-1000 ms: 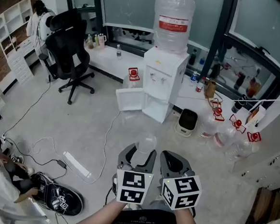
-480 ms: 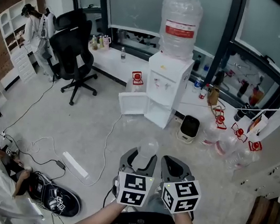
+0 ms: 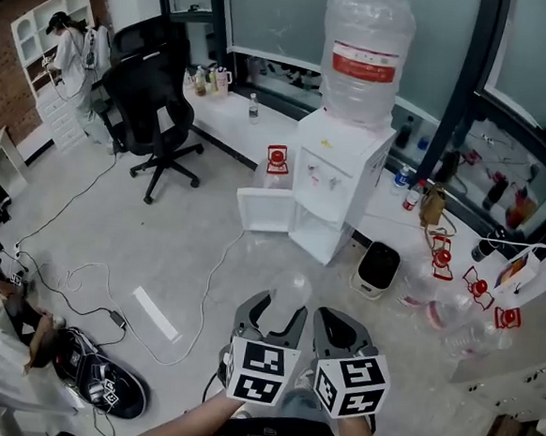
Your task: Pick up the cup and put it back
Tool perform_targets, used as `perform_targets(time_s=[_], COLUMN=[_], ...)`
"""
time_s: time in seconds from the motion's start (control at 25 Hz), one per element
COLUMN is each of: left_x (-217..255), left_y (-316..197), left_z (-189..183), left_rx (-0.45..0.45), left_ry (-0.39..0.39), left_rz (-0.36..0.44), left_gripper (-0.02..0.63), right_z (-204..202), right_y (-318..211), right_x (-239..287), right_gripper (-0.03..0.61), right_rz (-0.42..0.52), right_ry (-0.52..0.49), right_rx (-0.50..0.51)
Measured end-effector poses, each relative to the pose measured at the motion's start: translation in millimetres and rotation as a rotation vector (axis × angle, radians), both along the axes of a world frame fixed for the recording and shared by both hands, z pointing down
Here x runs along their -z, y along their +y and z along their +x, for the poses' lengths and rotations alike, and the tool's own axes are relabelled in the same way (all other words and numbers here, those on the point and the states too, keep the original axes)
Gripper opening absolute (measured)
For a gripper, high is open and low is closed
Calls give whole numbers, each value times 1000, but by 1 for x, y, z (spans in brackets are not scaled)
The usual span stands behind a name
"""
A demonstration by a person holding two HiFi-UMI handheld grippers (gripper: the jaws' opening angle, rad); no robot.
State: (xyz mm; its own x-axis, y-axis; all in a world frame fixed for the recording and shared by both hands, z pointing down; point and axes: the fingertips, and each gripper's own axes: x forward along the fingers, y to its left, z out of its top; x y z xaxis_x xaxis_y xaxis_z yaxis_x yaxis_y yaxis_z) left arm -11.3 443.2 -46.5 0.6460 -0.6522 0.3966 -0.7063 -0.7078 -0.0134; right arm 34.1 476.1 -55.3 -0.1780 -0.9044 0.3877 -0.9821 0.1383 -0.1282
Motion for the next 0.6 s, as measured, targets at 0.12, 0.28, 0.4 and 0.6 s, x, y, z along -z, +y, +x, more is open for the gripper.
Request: perform_targets(time_s=[0.12,0.28,0.4,0.6], left_x=[-1,-5,-8,-13], left_y=[-17,-38,-52,-68], left_z=[25,51,67,93], left_rx=[20,51,77,107], left_ry=[-11,-25,-28,-52], left_rz=[-13,-30,-41,-52], left_gripper=[241,241,241,241], right_z=[25,53,70,96], right_y=[-21,-44,-58,-78], right_x=[-1,-3,-6,-10], right_gripper=[21,21,21,21], right_rz=[-9,-20,-29,-41], right_ry=[-12,-29,-35,-51], right_rx=[22,50,74,115])
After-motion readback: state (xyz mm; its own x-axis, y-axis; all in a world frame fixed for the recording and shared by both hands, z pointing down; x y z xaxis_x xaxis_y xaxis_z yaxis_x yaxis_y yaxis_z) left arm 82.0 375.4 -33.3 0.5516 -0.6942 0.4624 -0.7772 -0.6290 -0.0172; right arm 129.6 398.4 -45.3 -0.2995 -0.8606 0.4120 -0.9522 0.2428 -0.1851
